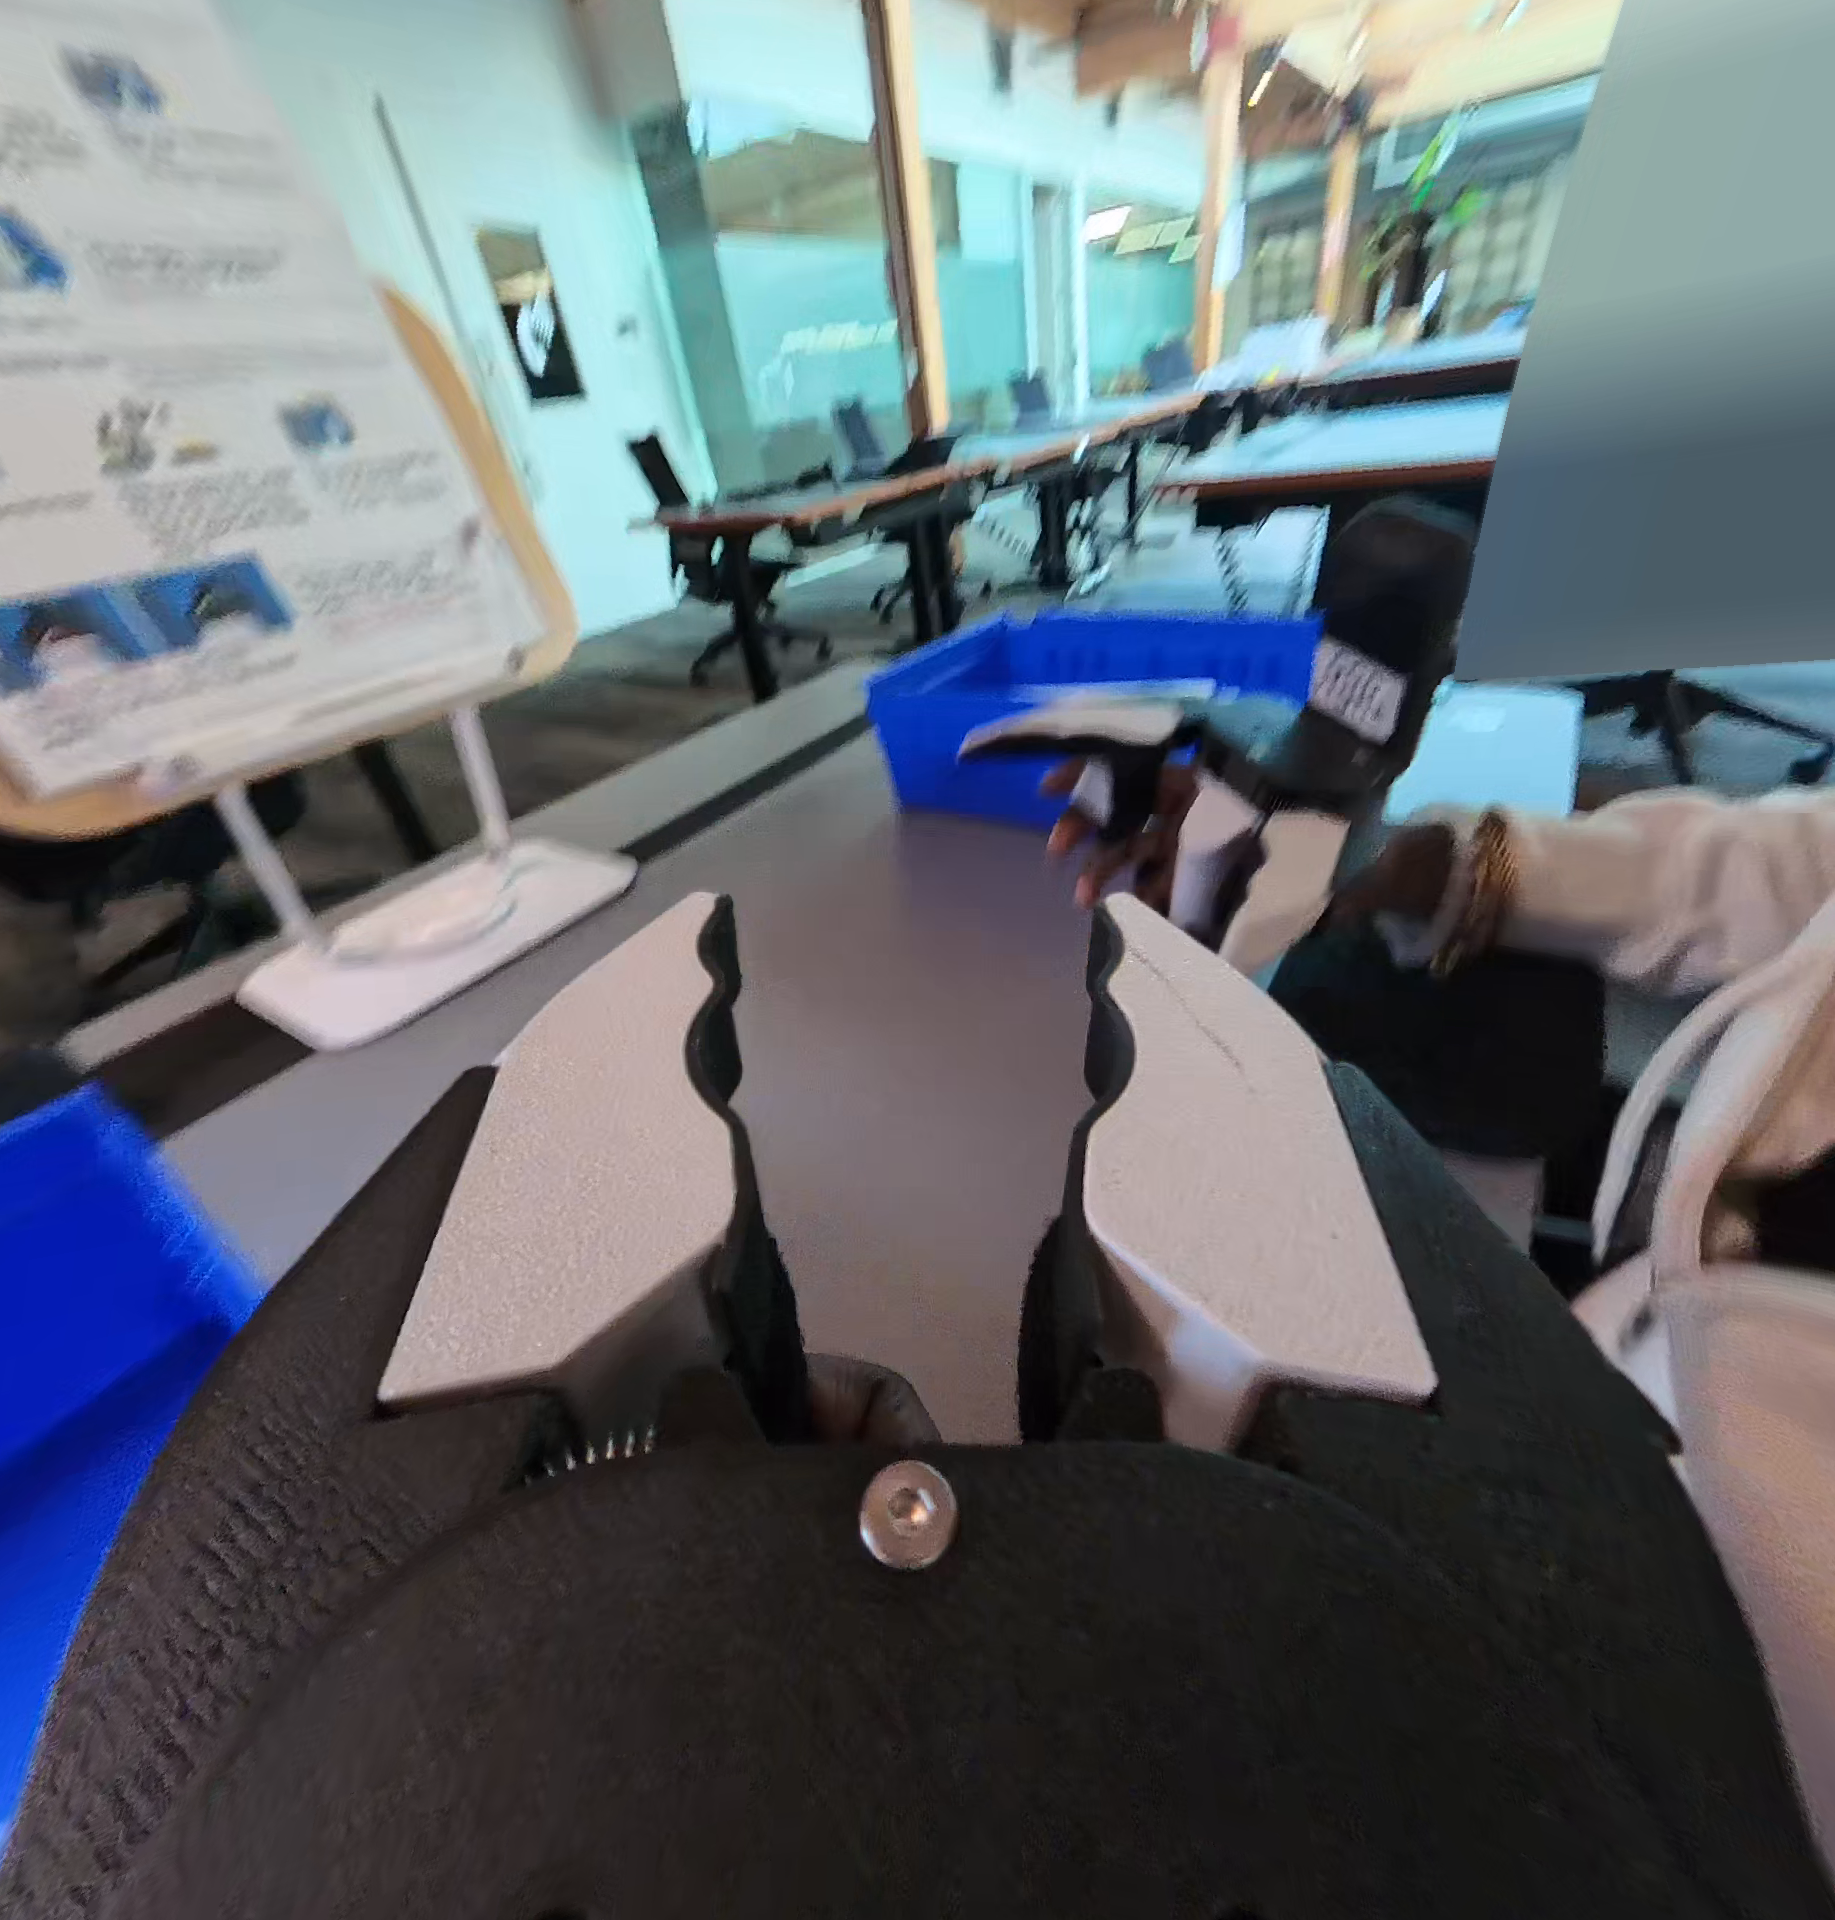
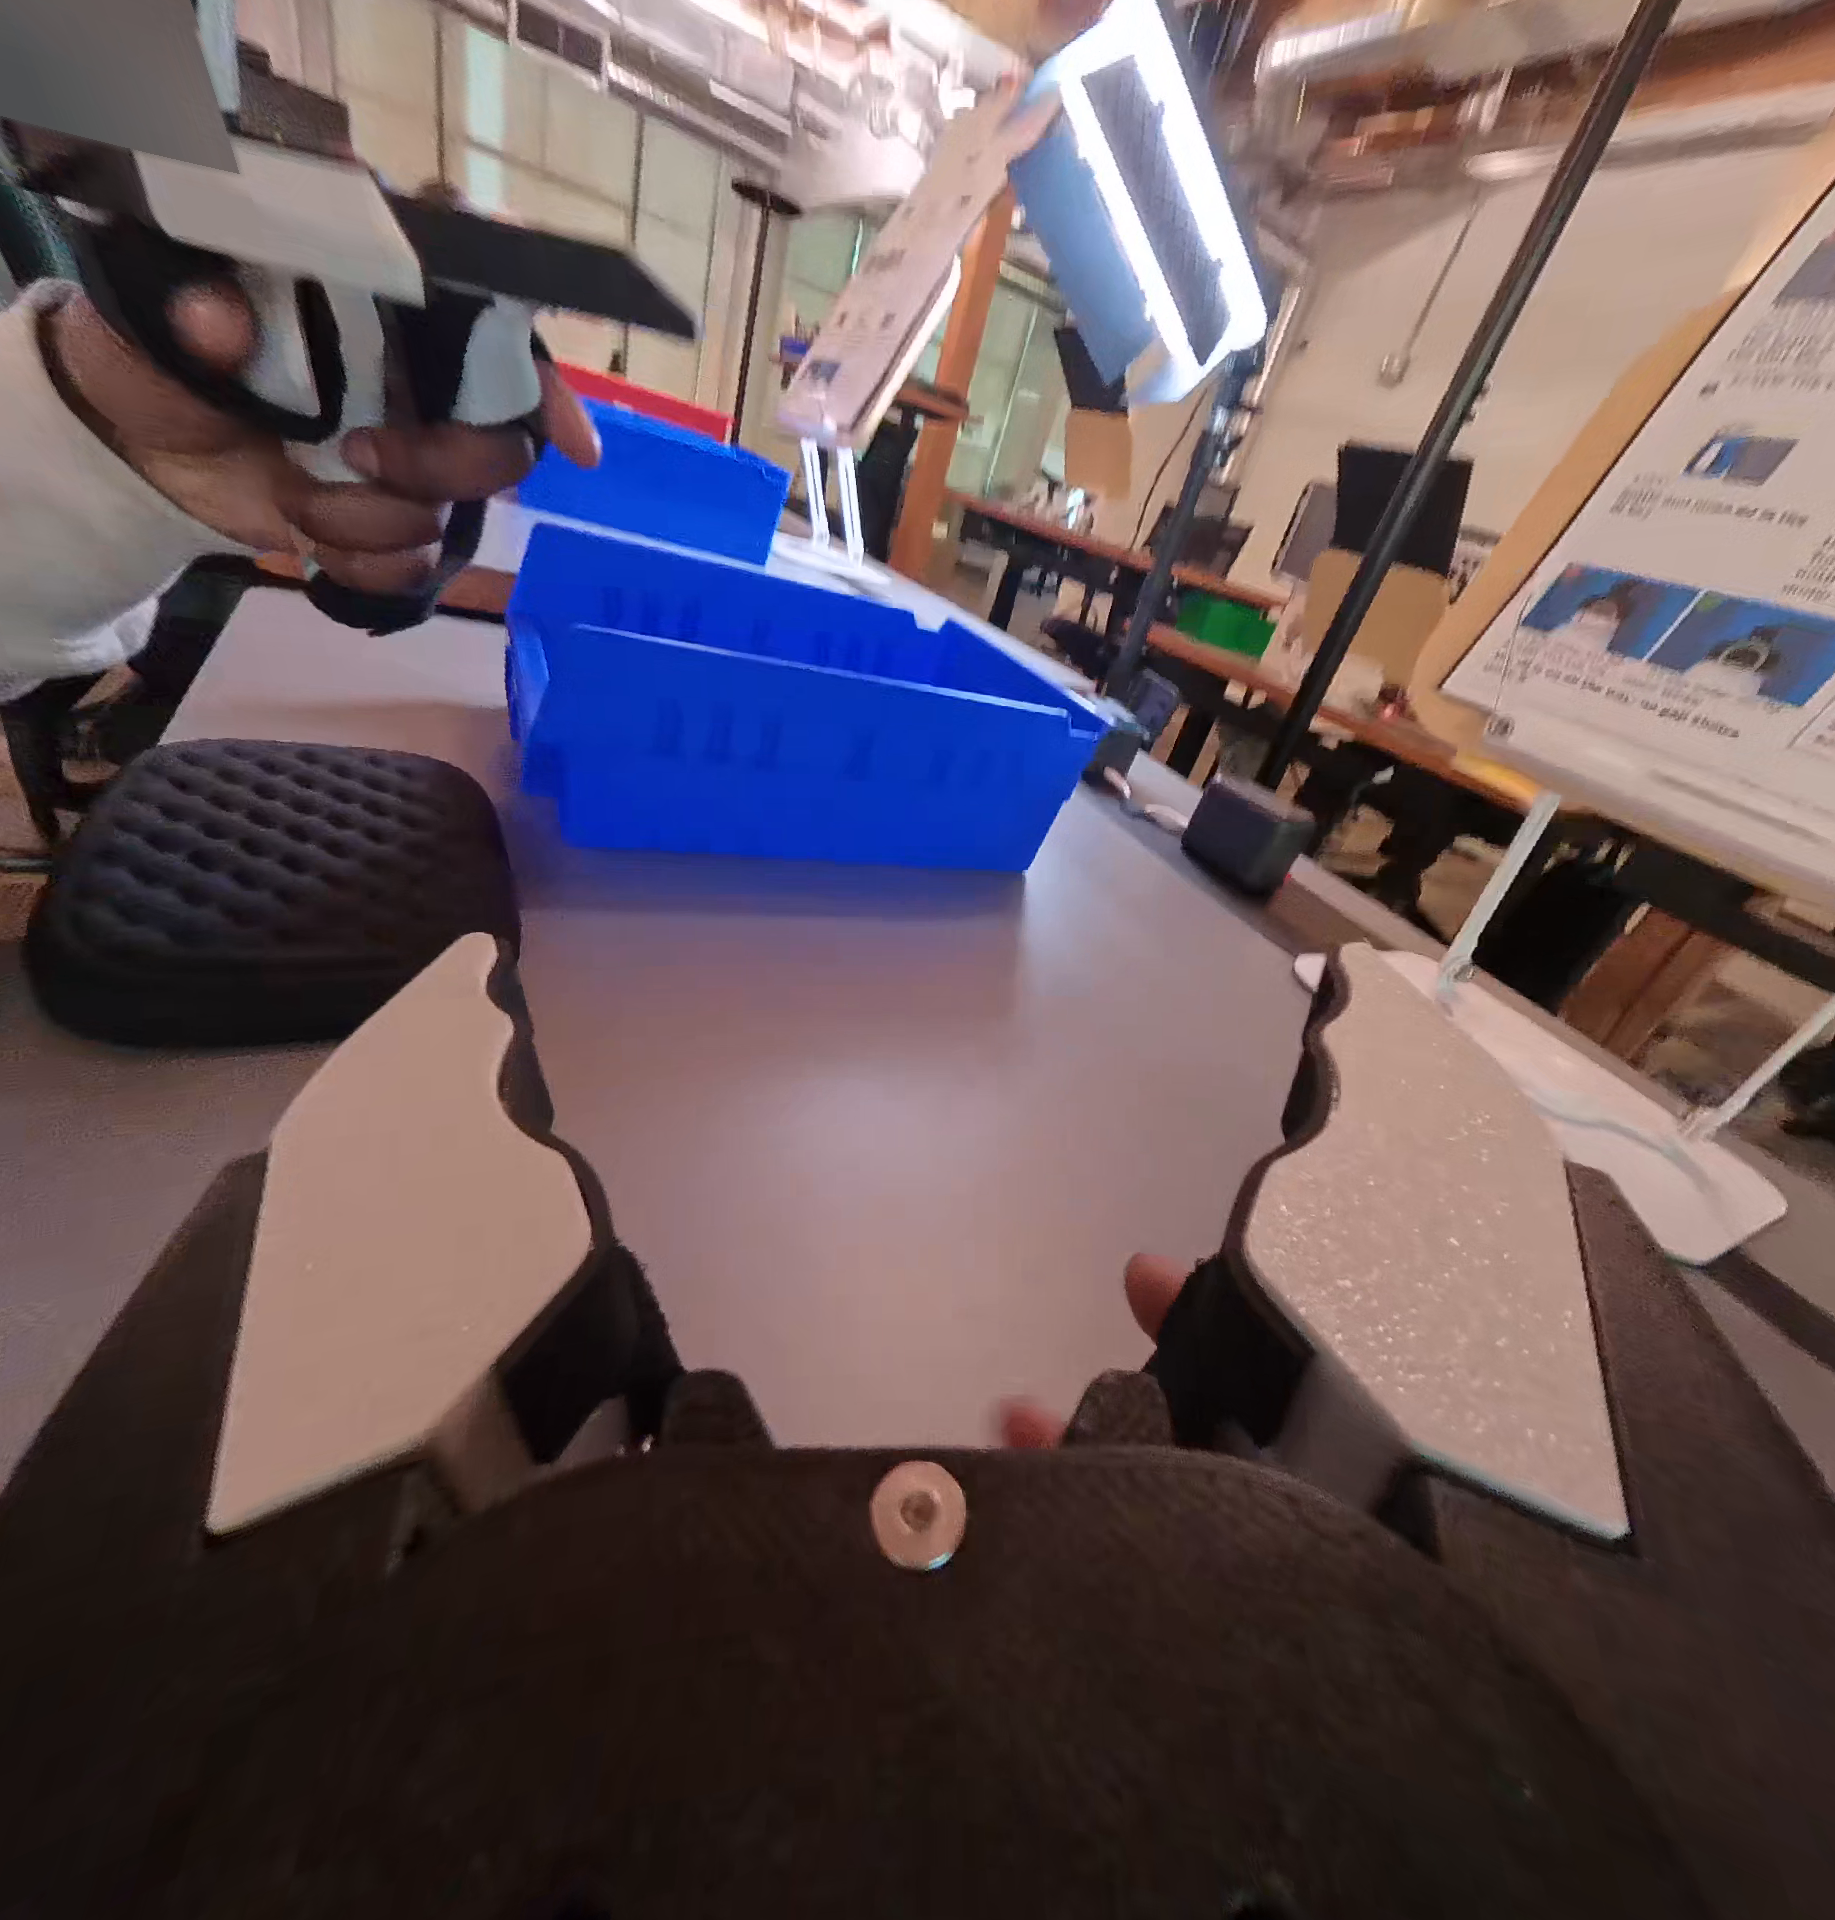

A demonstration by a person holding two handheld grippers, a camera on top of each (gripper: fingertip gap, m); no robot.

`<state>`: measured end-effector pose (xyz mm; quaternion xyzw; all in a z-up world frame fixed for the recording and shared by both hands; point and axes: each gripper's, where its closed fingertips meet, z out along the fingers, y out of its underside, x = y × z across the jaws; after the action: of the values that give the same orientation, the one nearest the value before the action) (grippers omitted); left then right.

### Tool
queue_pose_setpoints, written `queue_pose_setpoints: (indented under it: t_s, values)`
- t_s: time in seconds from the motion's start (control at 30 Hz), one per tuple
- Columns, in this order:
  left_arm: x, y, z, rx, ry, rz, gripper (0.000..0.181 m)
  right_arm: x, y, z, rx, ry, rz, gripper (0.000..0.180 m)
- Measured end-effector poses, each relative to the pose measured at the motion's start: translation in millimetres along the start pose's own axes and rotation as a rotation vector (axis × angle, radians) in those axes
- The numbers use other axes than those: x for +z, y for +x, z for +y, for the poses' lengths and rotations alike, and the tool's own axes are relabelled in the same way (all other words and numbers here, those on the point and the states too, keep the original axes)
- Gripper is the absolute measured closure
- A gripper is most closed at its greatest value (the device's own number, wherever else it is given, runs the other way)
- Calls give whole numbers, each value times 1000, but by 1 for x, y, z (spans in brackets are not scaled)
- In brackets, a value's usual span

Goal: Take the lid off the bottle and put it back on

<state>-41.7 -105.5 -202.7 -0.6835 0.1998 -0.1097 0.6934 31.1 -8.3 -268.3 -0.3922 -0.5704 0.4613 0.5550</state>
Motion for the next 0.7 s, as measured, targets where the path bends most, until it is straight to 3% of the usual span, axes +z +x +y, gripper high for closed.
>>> queue_pose_setpoints:
  t_s: [0.1, 0.2, 0.3, 0.57, 0.7]
  values:
    - [-44, -30, 38, -26, -198, -126, 109, -4, 1, -13, -63, 123, 25, 34]
    - [-87, -58, 78, -60, -394, -281, 103, -7, 5, -19, -124, 130, 61, 37]
    - [-110, -71, 96, -50, -460, -364, 104, -7, 5, -14, -113, 111, 56, 39]
    - [-75, -68, 121, -8, -504, -348, 106, -9, 14, -6, -181, 34, 109, 47]
    - [-66, -73, 128, 87, -561, -417, 106, -22, 29, -13, -216, -112, 223, 62]
